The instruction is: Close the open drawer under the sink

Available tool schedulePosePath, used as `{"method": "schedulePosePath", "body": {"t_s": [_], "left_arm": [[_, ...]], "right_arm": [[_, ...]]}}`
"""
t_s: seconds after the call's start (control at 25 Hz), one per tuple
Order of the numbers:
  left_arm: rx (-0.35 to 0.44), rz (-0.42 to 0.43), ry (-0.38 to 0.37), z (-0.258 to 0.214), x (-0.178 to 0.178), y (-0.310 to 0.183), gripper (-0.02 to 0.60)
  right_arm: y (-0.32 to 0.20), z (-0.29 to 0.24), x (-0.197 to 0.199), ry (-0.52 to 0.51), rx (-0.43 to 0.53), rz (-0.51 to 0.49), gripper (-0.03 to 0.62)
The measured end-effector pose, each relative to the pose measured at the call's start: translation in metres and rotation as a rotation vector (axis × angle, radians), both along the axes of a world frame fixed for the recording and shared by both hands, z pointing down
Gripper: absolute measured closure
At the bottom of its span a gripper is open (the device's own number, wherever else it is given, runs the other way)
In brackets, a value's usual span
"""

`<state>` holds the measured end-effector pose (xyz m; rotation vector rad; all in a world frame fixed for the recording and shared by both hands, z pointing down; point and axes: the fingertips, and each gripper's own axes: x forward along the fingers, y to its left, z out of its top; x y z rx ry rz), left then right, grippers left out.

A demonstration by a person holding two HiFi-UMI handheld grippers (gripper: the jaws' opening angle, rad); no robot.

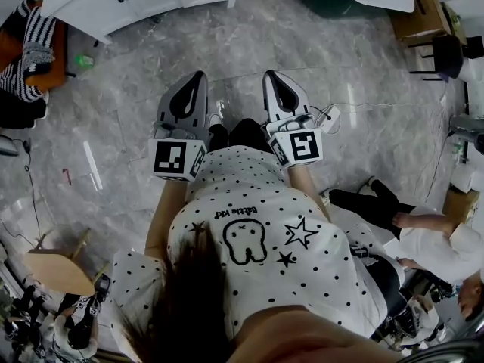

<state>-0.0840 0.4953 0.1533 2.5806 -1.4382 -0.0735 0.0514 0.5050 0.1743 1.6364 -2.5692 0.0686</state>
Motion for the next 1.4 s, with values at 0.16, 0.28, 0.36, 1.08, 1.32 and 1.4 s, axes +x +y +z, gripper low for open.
{"method": "schedulePosePath", "body": {"t_s": [0.16,0.28,0.36,1.08,1.32,1.4], "left_arm": [[-0.012,-0.010,0.000,0.005,-0.004,-0.007,0.577],[-0.022,-0.016,0.005,0.008,-0.003,-0.017,0.577],[-0.028,-0.024,0.013,0.008,0.000,-0.025,0.577],[-0.011,-0.134,-0.009,0.000,0.034,-0.144,0.577],[-0.008,-0.156,-0.036,0.007,0.046,-0.168,0.577],[-0.014,-0.167,-0.043,0.010,0.045,-0.177,0.577]], "right_arm": [[-0.008,0.004,-0.001,0.007,-0.011,-0.001,0.580],[-0.018,0.004,0.002,0.008,-0.018,0.000,0.580],[-0.026,0.006,0.003,0.008,-0.025,-0.008,0.579],[-0.158,0.008,0.036,-0.007,-0.025,-0.136,0.580],[-0.189,0.015,0.057,-0.010,-0.027,-0.161,0.580],[-0.199,0.016,0.060,-0.009,-0.031,-0.162,0.580]]}}
